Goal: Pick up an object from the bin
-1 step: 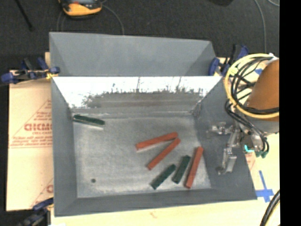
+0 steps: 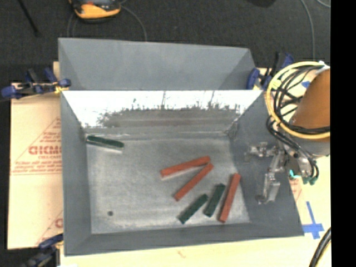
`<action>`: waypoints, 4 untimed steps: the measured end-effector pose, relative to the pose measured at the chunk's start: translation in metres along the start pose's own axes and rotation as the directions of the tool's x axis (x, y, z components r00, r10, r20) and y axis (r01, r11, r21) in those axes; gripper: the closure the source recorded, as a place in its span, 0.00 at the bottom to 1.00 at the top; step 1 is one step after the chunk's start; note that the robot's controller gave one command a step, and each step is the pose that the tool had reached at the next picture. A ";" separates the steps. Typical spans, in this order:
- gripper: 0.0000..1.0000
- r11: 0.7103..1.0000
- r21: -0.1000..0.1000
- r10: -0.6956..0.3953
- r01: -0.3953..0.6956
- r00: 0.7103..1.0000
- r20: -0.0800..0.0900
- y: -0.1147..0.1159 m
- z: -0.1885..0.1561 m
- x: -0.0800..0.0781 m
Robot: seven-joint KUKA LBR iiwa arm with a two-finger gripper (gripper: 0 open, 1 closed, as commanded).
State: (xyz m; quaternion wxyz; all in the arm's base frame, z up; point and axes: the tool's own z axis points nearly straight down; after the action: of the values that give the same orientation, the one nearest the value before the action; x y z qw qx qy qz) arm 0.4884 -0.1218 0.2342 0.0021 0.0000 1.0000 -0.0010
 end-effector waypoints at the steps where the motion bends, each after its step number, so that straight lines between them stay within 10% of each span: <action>1: 0.00 0.997 0.001 -0.080 0.080 0.997 0.005 0.010 0.034 -0.008; 2: 0.00 0.941 -0.002 -0.337 0.337 0.941 -0.002 0.023 0.062 -0.010; 3: 0.00 0.865 0.006 -0.502 0.502 0.865 0.008 0.007 0.108 -0.046; 4: 0.00 0.840 0.001 -0.542 0.542 0.840 0.004 0.004 0.156 -0.037</action>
Offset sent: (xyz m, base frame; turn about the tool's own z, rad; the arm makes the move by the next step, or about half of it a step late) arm 0.0148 0.0415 -0.0883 -0.7269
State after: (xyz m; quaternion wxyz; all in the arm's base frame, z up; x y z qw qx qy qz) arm 0.5261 -0.1184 0.0780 0.0038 -0.2824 0.9593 -0.0015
